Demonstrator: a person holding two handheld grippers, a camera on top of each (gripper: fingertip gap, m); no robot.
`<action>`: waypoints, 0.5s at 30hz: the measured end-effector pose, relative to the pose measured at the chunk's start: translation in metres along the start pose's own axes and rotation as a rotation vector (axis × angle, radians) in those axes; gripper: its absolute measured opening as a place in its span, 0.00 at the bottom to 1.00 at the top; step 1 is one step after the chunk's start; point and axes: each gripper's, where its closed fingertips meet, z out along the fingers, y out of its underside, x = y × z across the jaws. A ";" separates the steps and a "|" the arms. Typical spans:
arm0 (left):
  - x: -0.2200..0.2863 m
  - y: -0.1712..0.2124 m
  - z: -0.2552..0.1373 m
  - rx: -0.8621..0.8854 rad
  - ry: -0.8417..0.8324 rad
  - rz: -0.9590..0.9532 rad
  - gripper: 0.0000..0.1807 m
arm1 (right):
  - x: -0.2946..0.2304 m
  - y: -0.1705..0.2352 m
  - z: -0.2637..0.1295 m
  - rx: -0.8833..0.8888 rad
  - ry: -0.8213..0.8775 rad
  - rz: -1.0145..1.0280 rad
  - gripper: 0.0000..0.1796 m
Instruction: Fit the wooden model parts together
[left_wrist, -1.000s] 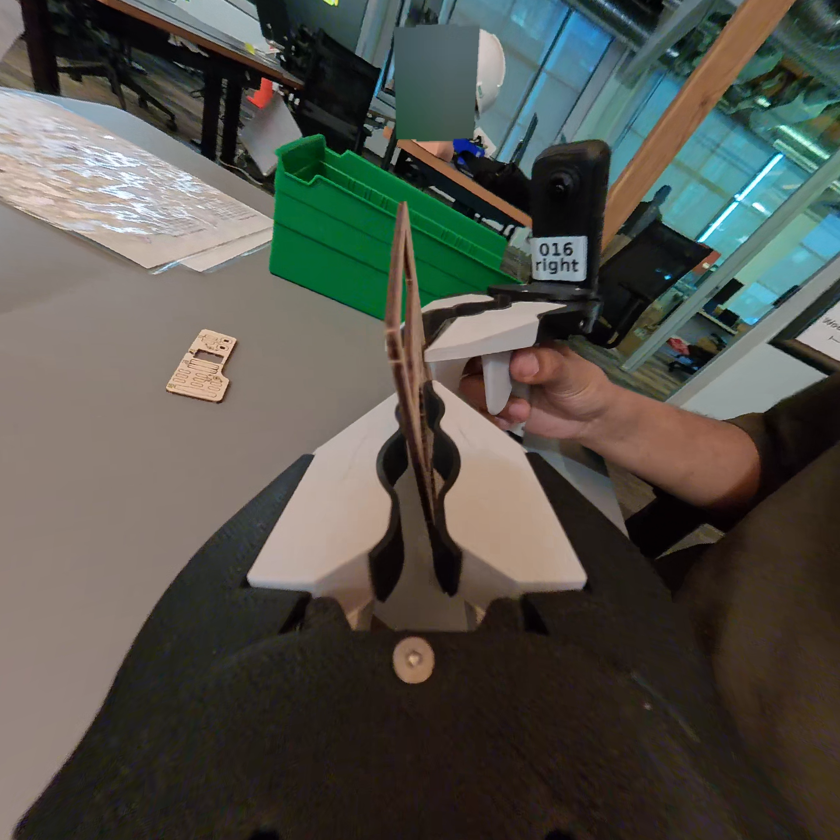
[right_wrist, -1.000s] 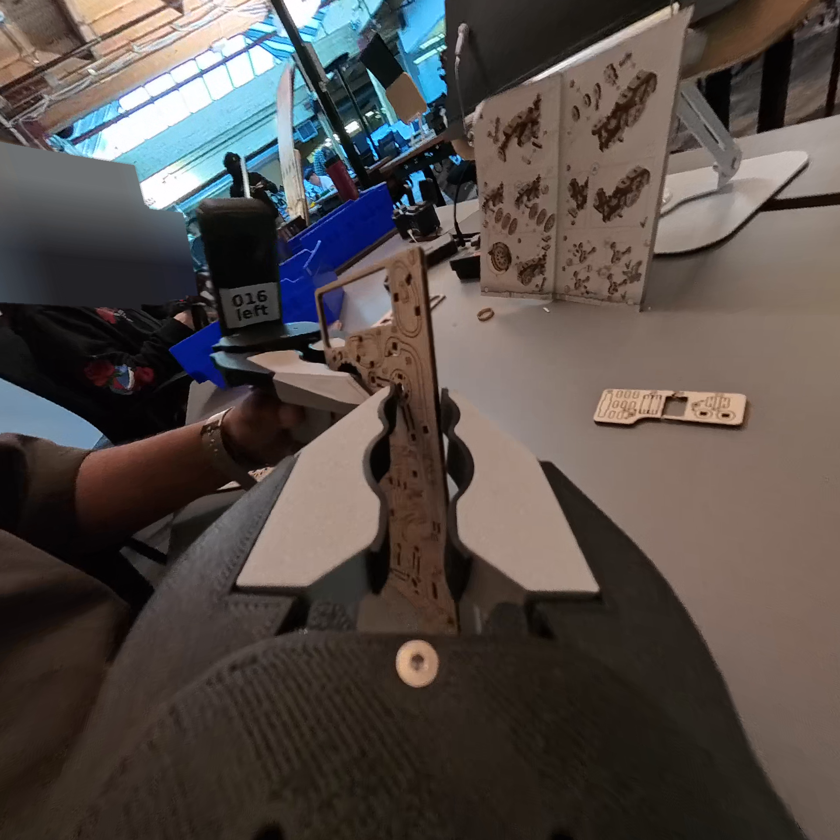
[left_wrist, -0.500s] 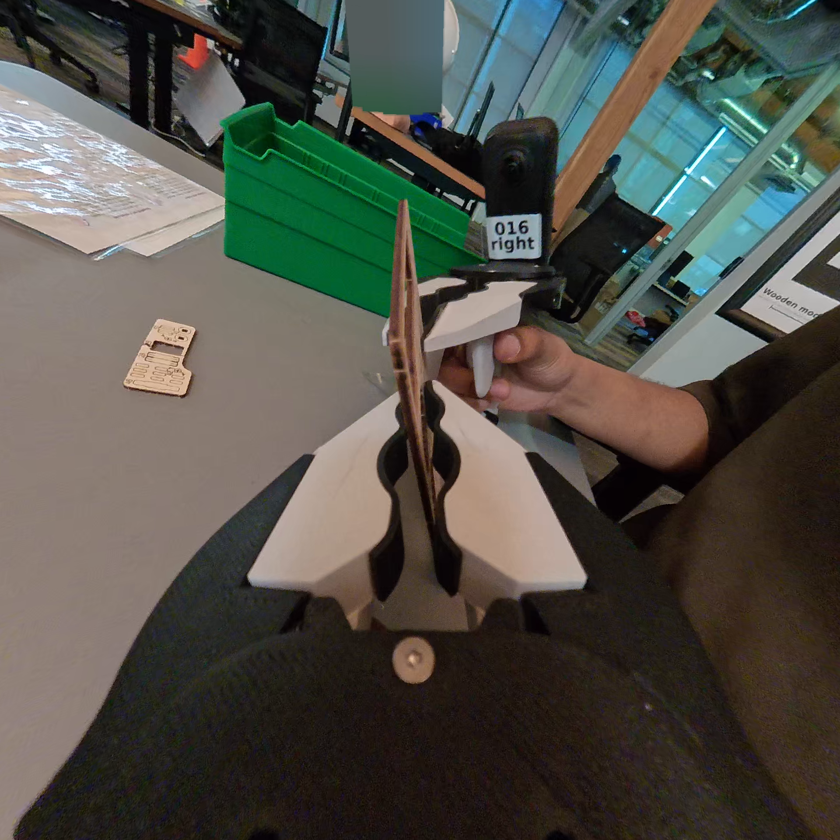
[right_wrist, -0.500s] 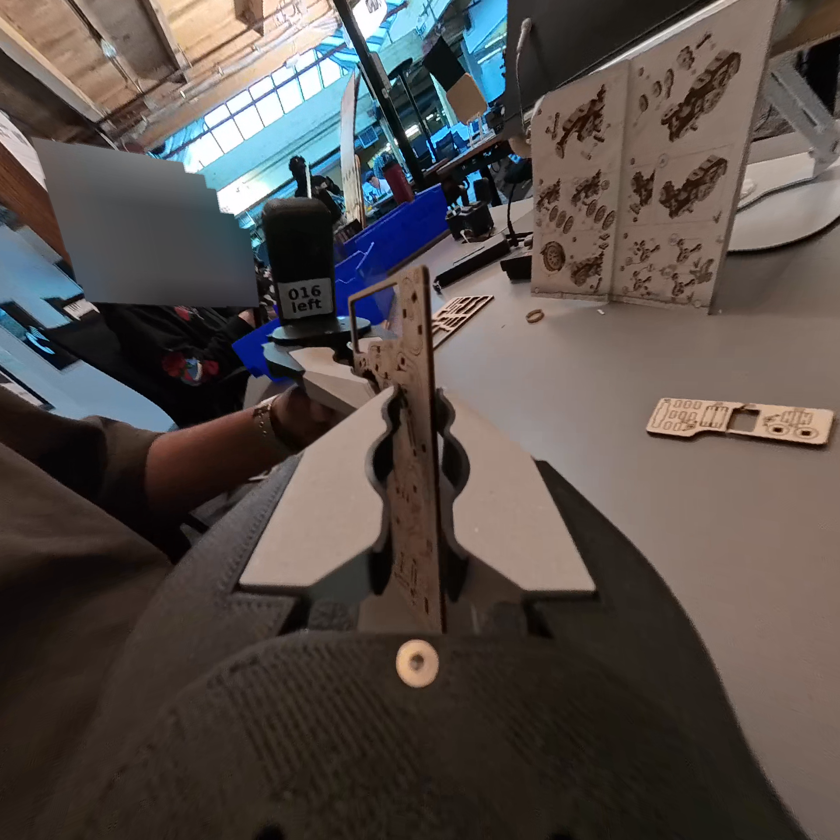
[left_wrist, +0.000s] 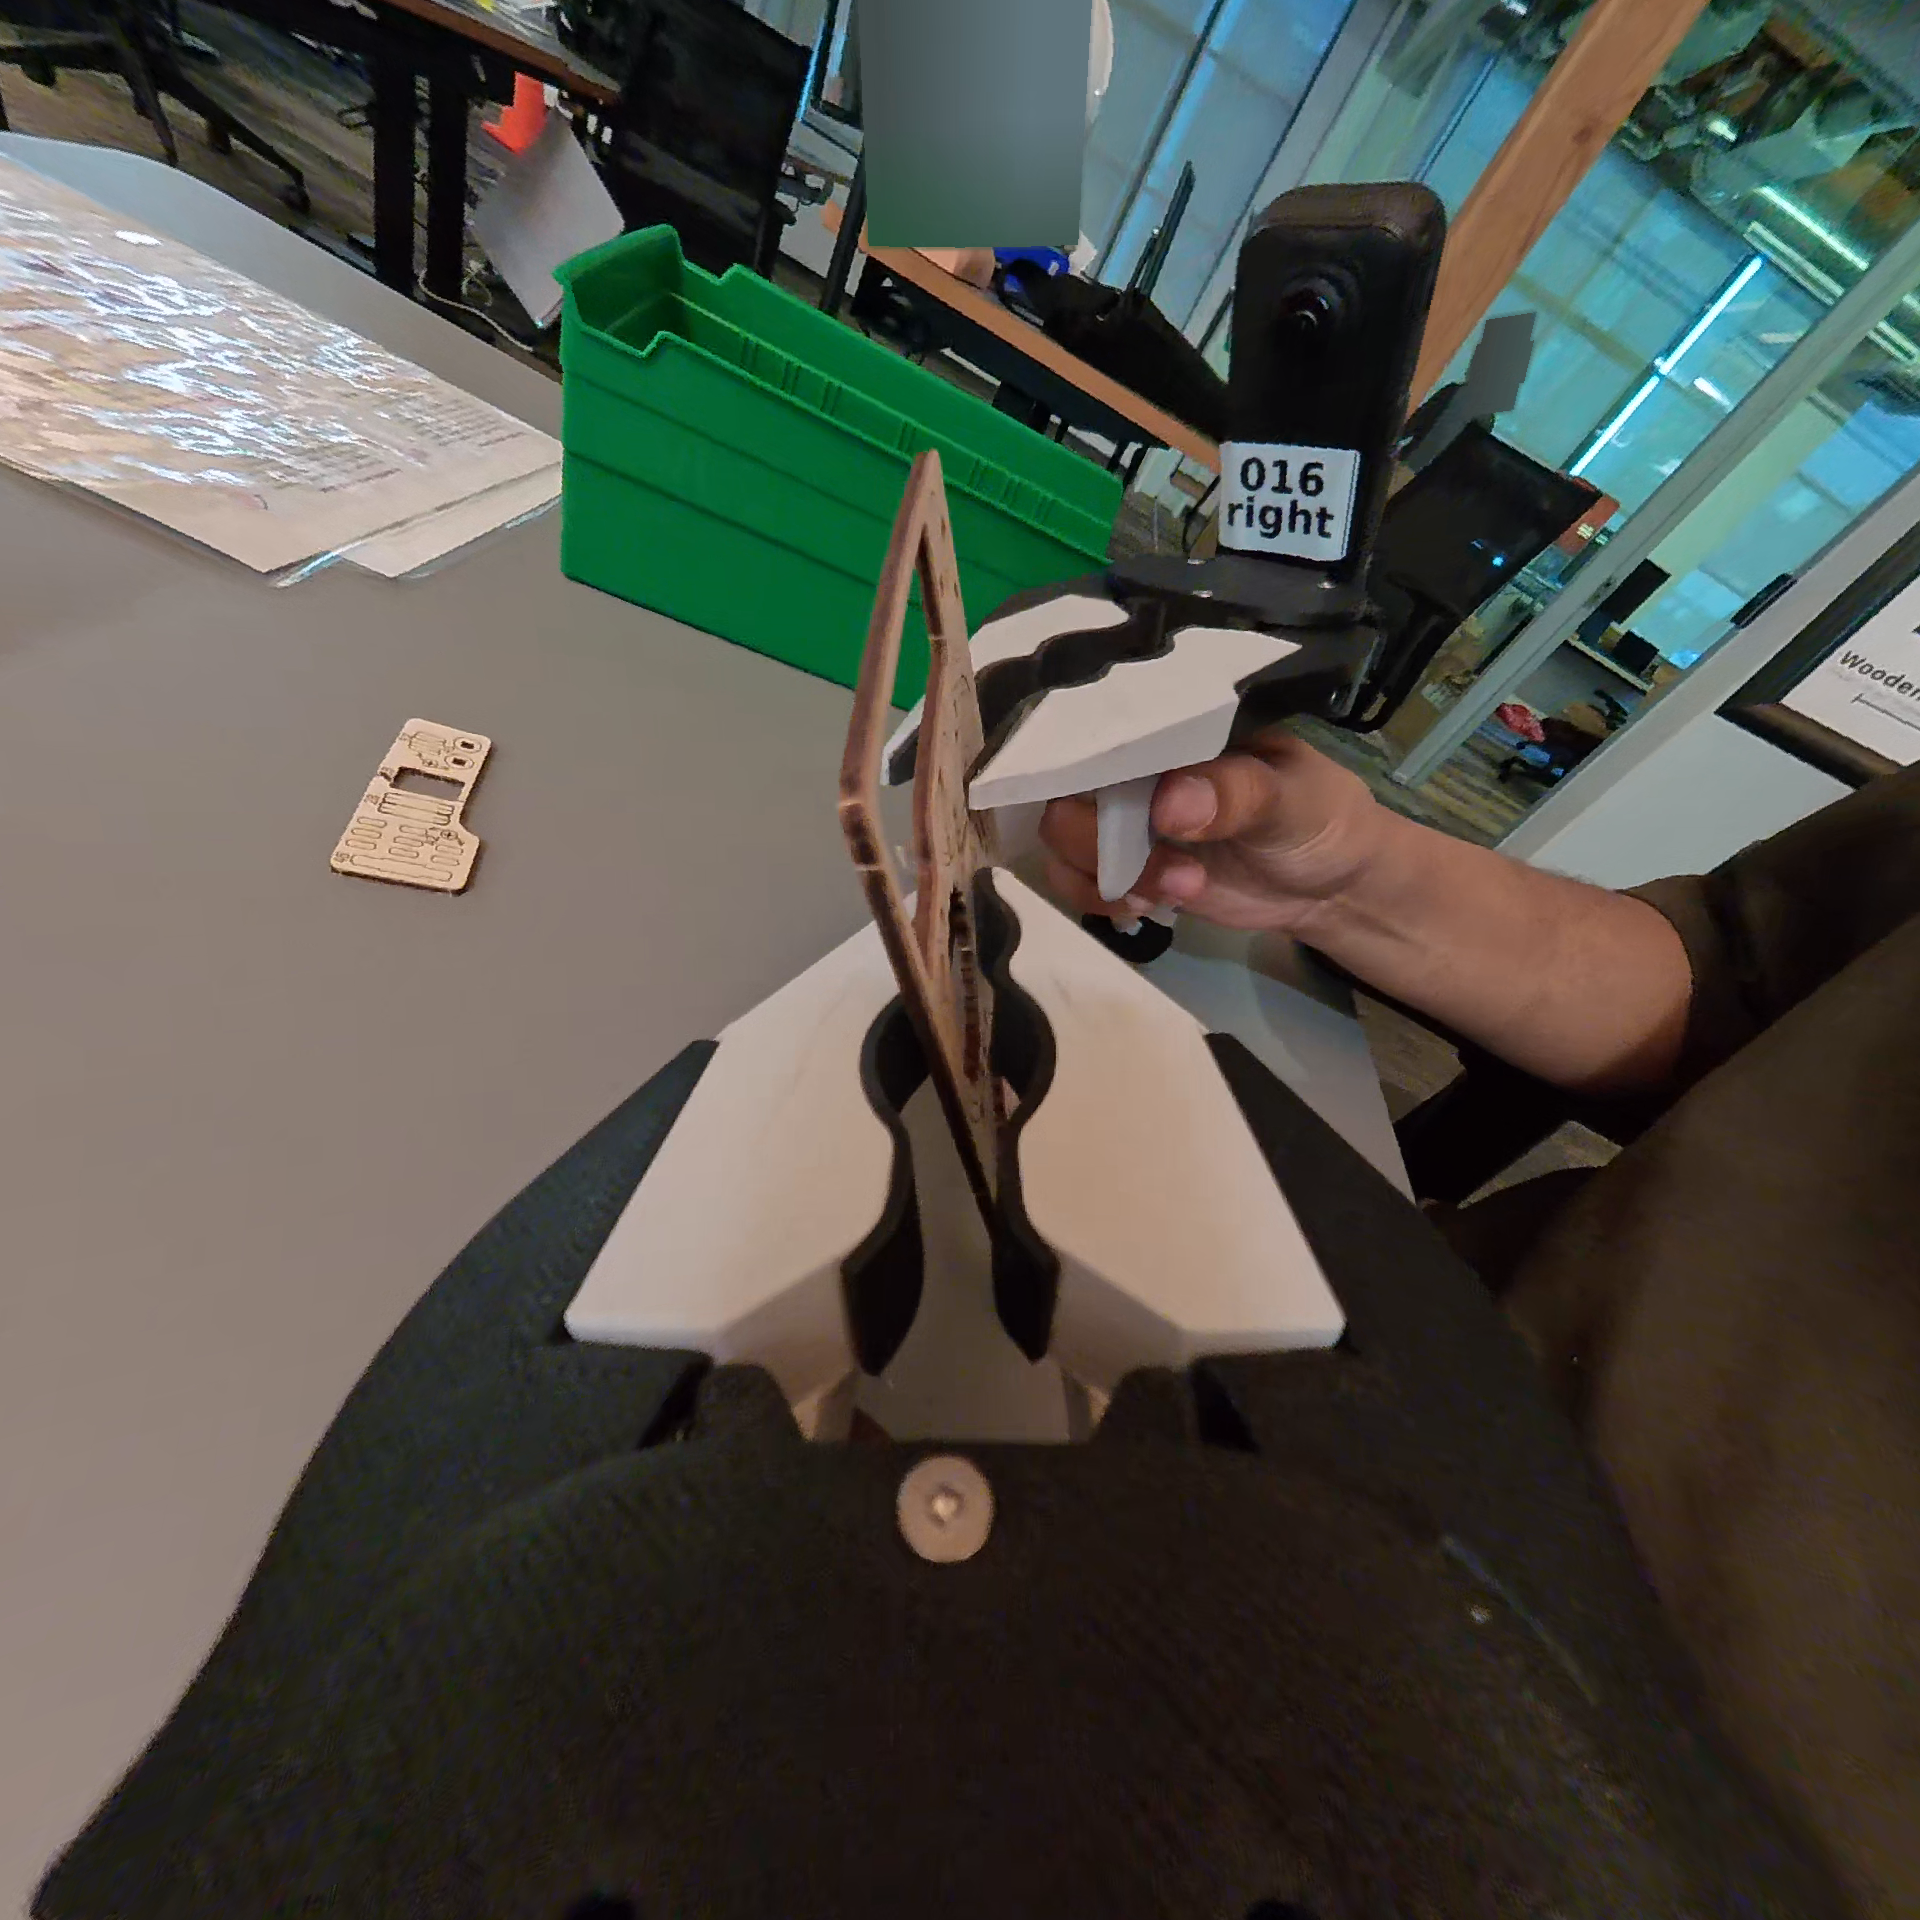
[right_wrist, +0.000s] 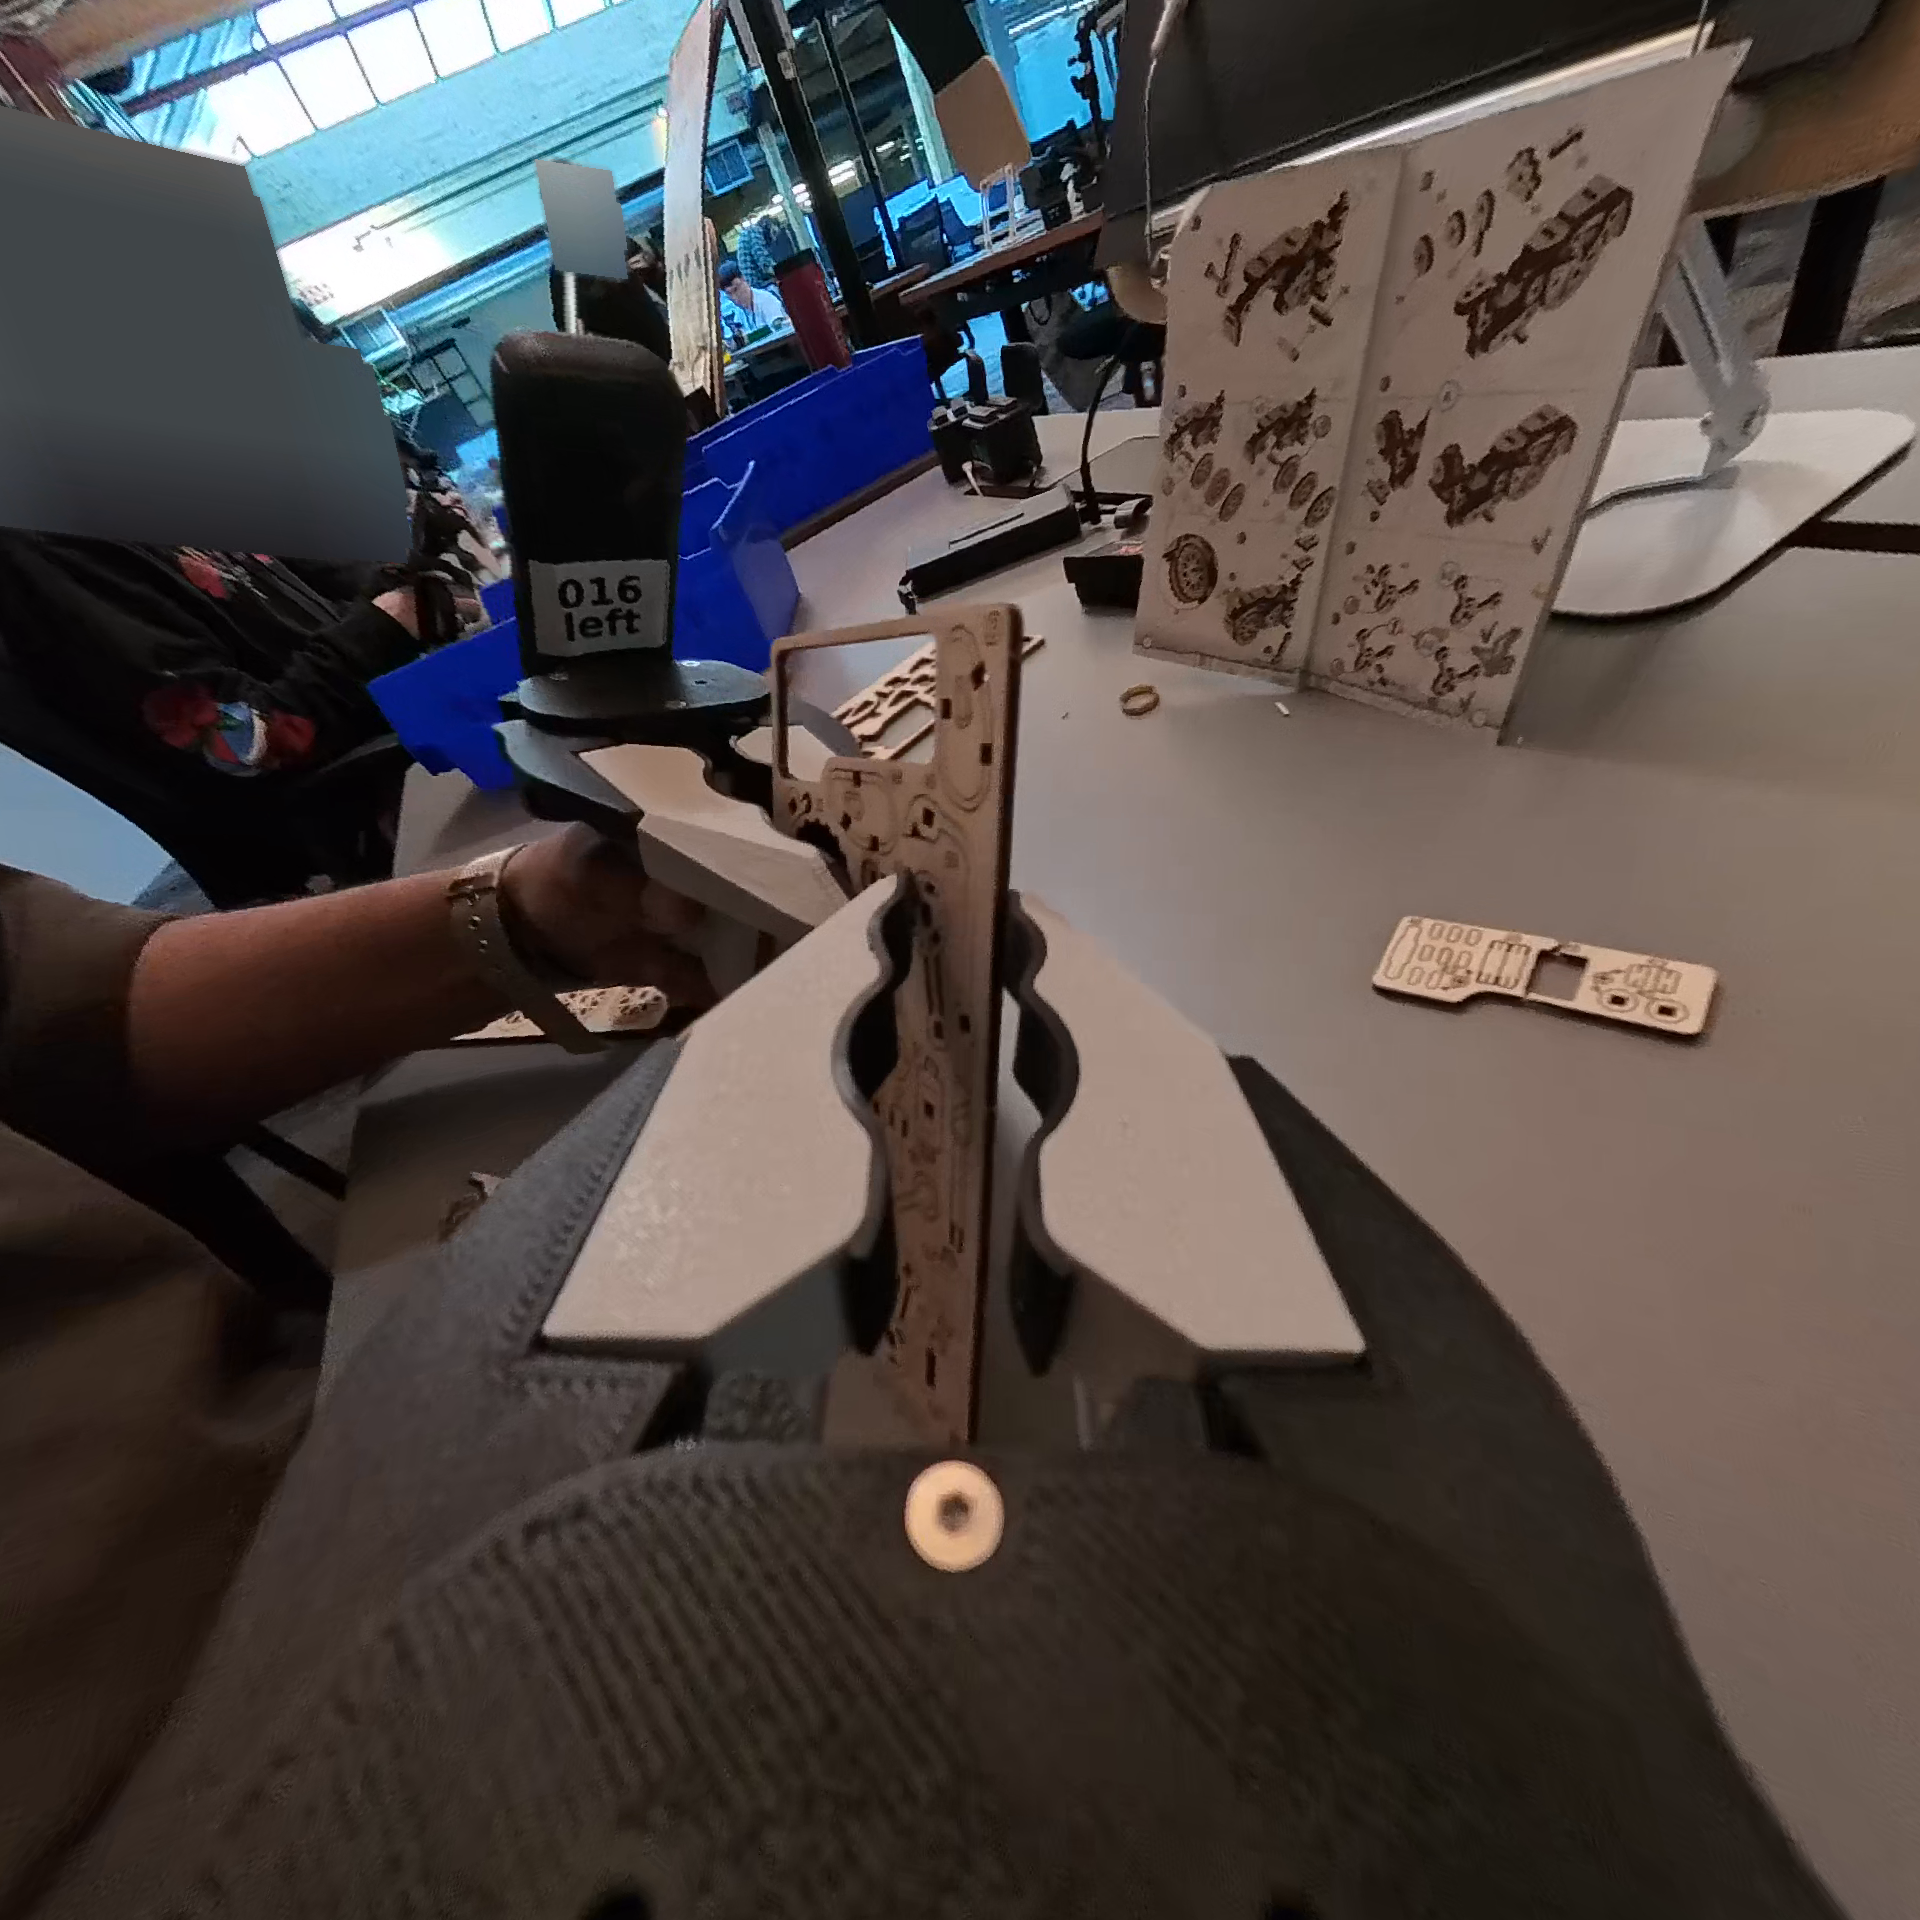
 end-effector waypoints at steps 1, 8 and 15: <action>0.000 0.000 0.000 0.002 0.006 -0.006 0.01 | 0.000 0.000 0.000 0.000 0.006 -0.011 0.08; 0.001 -0.004 -0.004 0.027 0.029 -0.022 0.01 | -0.003 -0.003 -0.001 0.061 -0.026 -0.007 0.14; -0.005 -0.021 -0.016 0.160 0.116 -0.187 0.00 | -0.007 0.001 0.000 0.062 -0.127 0.169 0.09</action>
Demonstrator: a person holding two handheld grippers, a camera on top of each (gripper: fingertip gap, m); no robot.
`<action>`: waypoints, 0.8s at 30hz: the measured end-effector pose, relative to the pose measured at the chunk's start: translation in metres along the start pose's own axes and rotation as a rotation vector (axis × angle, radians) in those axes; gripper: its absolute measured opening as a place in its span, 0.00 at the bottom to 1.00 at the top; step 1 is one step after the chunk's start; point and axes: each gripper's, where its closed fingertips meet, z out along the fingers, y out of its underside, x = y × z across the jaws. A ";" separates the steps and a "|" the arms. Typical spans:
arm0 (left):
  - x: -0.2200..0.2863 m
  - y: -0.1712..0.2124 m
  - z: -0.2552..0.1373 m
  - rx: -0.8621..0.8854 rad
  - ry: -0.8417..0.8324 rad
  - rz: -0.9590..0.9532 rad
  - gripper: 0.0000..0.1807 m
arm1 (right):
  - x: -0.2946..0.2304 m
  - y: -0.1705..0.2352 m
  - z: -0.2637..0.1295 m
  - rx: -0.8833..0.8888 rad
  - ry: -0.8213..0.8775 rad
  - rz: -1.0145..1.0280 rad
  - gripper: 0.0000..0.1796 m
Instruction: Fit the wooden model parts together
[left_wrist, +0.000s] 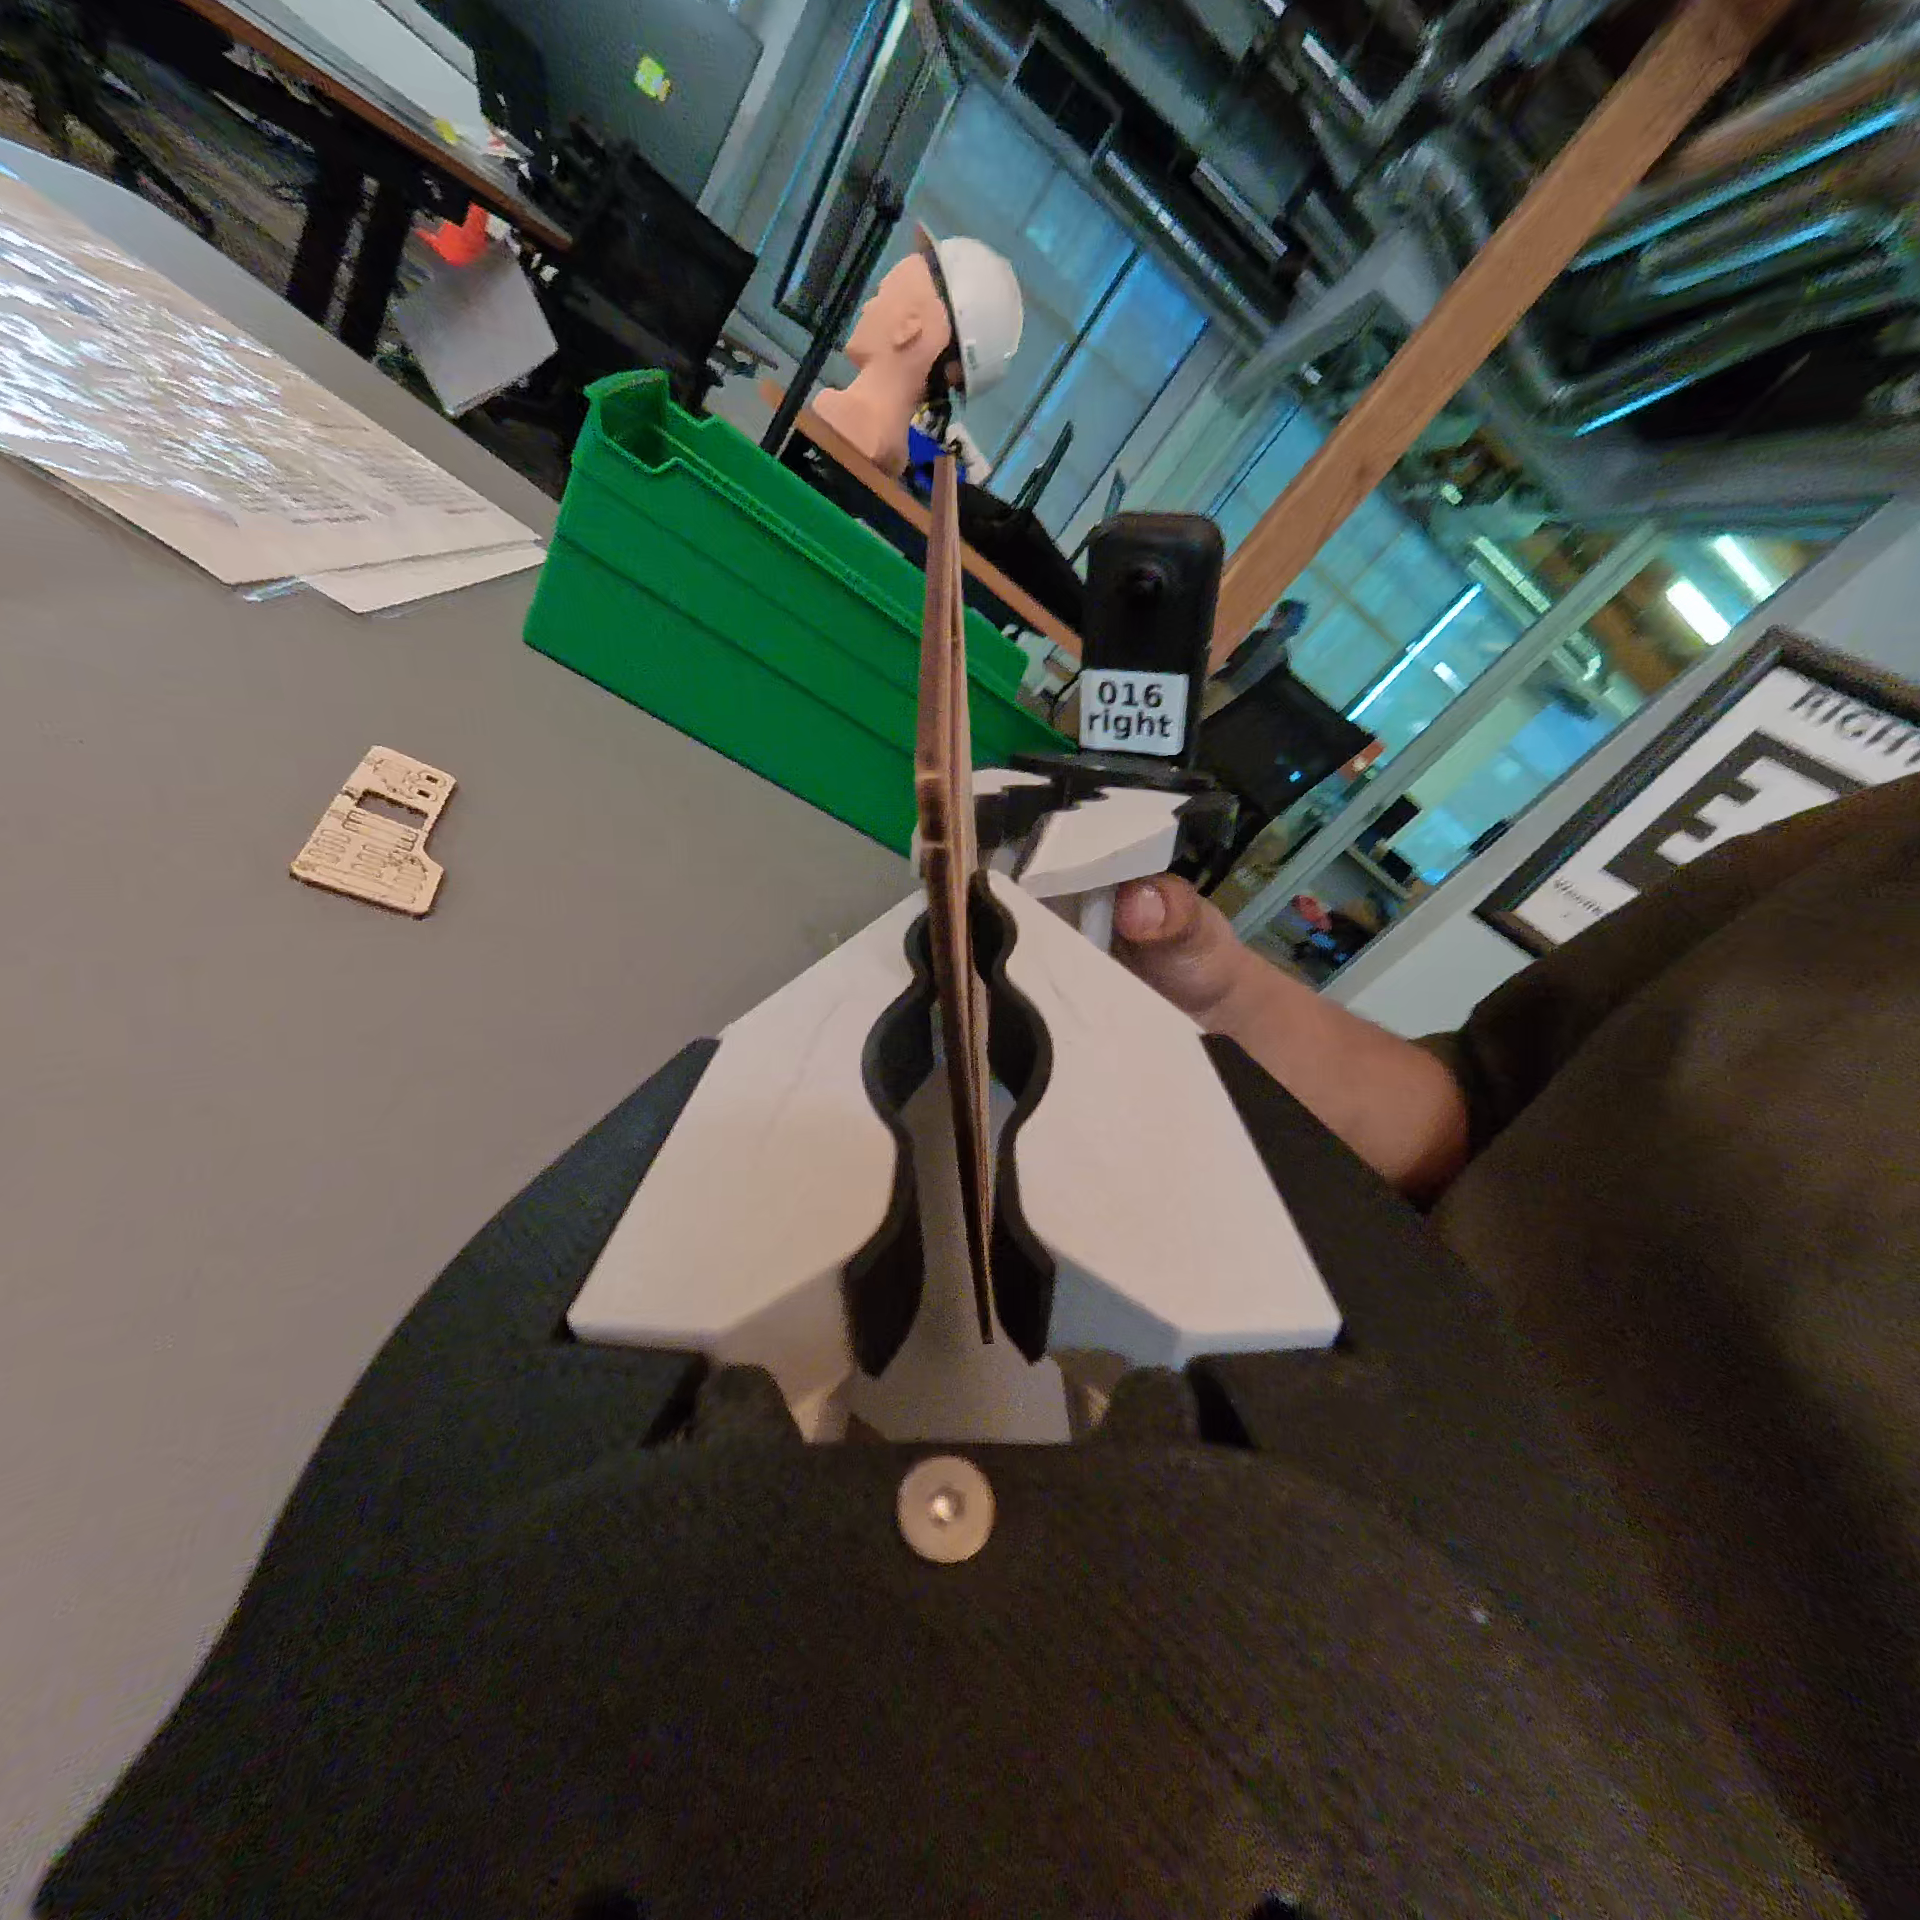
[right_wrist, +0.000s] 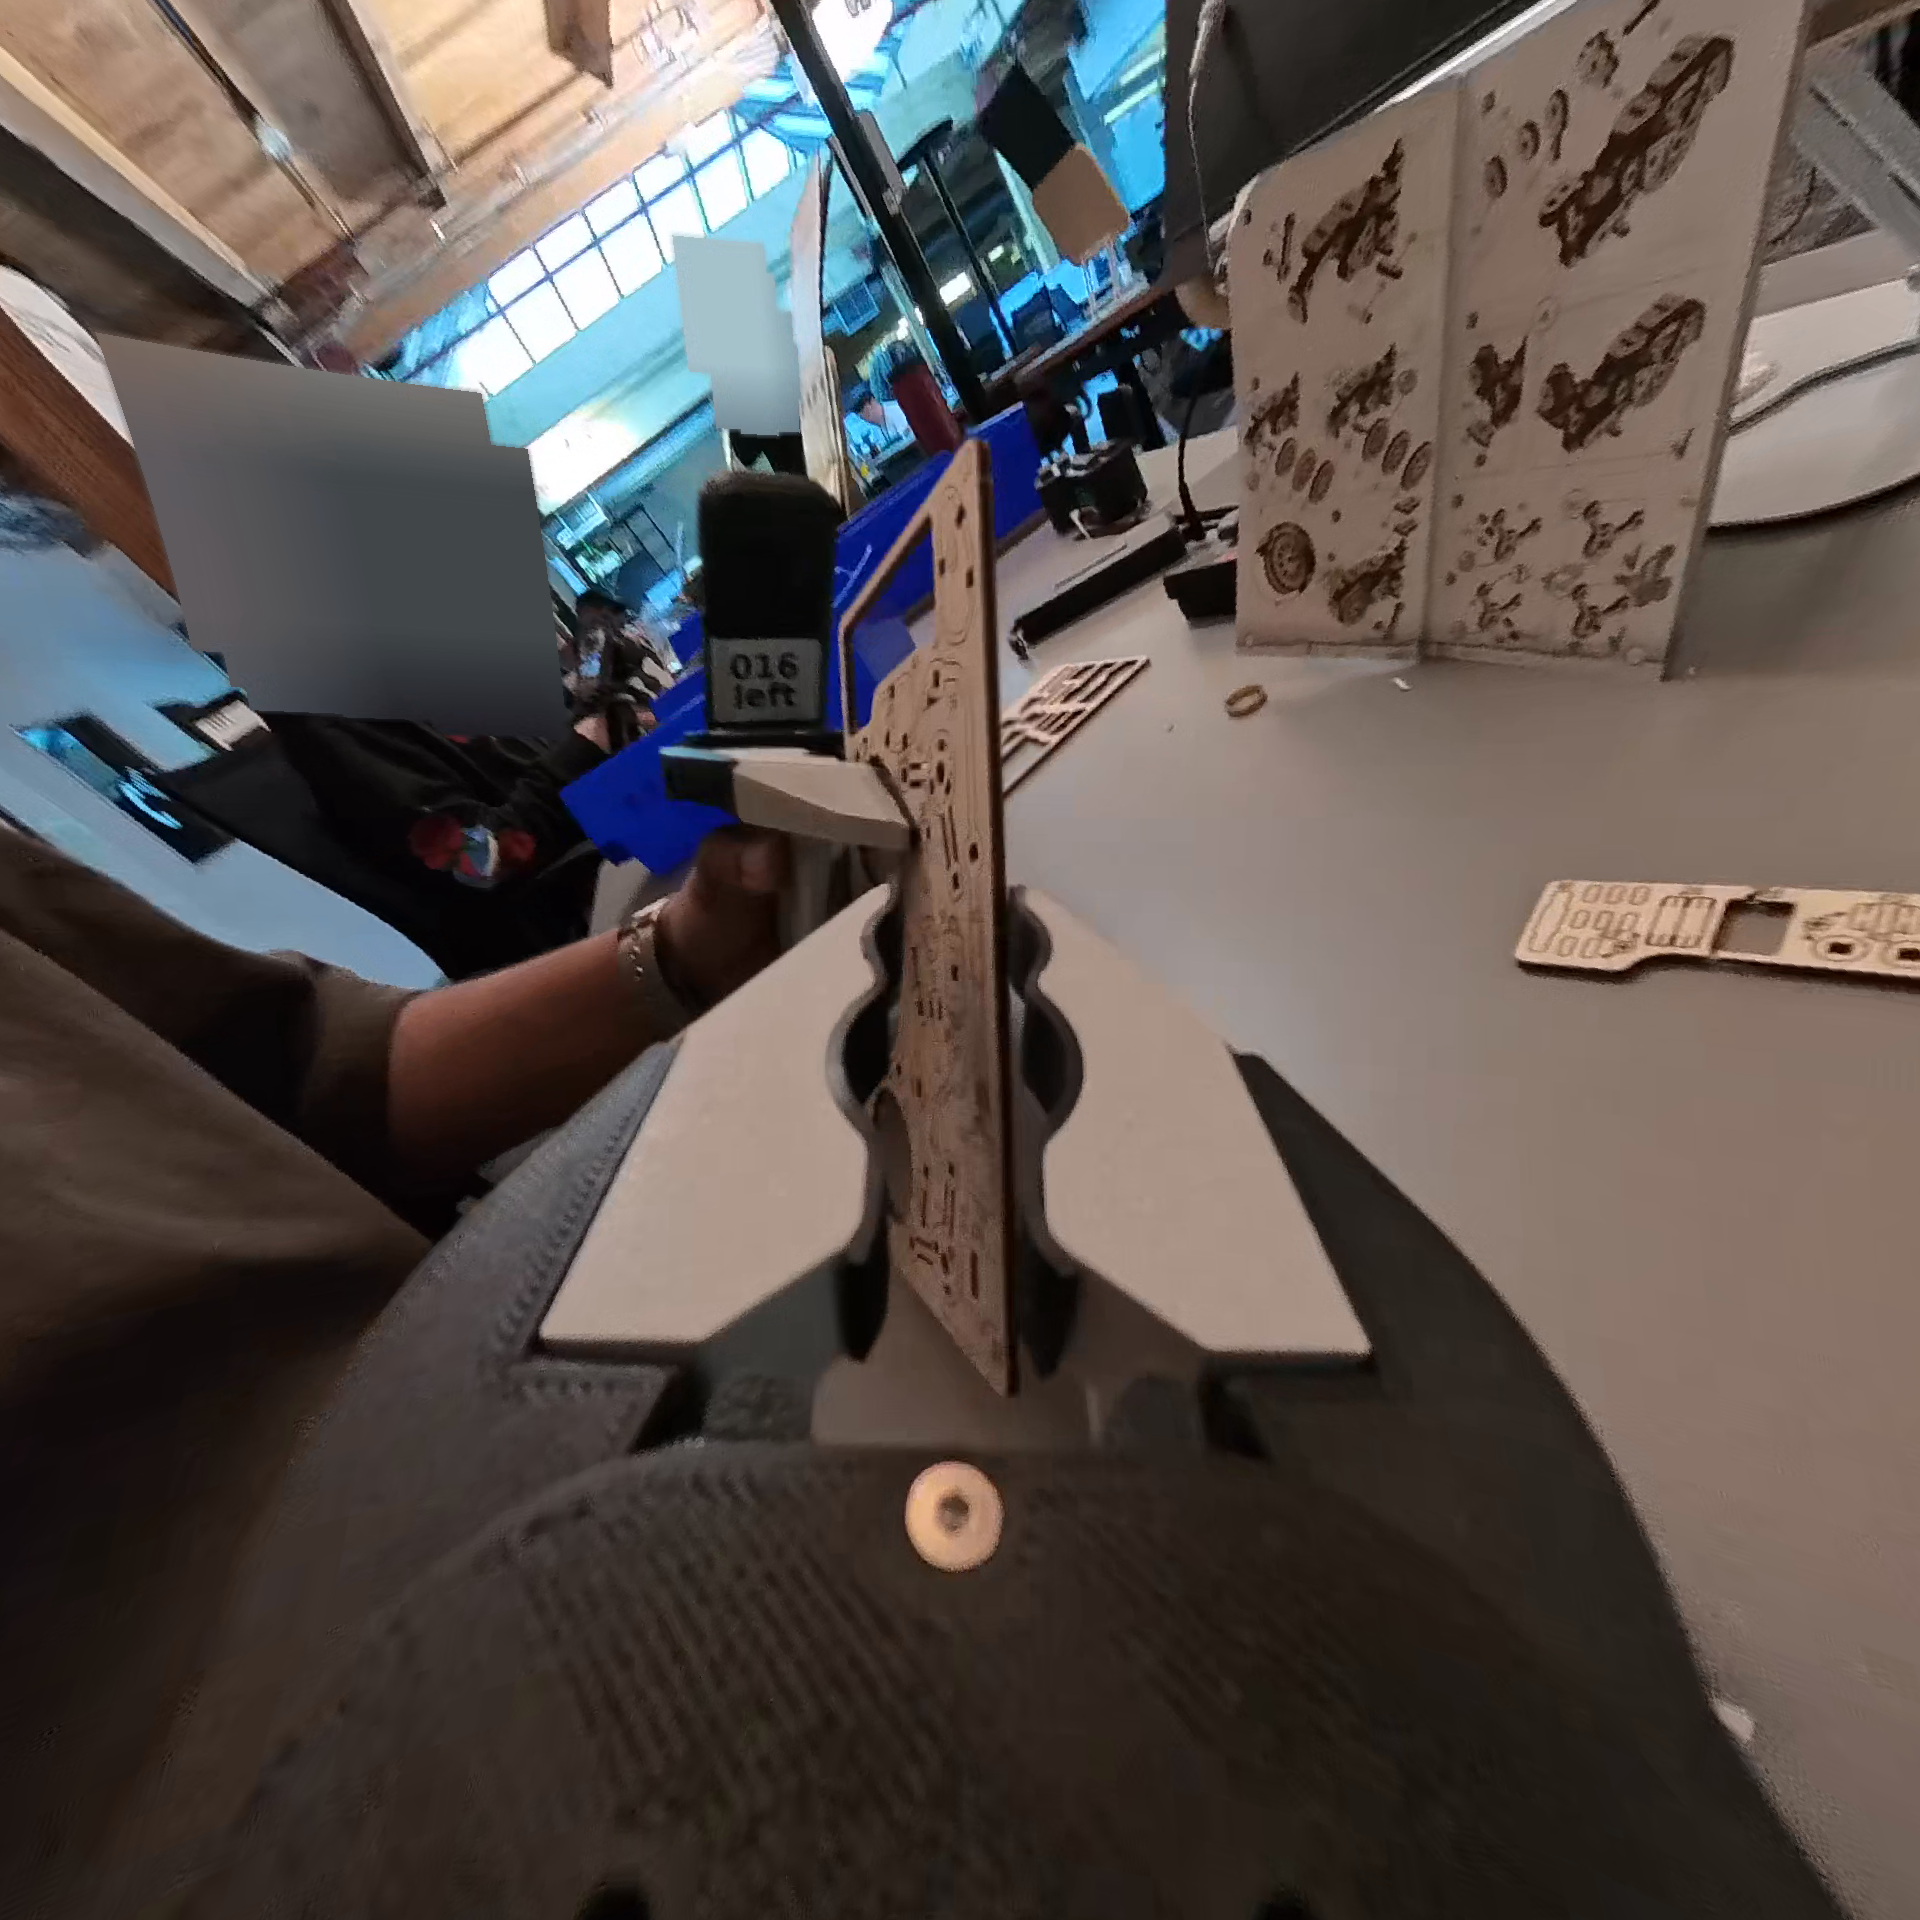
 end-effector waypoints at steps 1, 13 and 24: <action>-0.001 -0.002 0.000 0.010 0.016 -0.023 0.00 | 0.001 -0.002 -0.001 0.017 -0.010 0.017 0.07; -0.006 0.001 0.001 -0.038 0.018 -0.074 0.00 | 0.010 -0.006 -0.001 0.012 -0.026 0.035 0.03; 0.004 0.001 -0.015 0.057 -0.037 -0.087 0.12 | -0.019 -0.010 0.003 0.072 -0.078 -0.007 0.00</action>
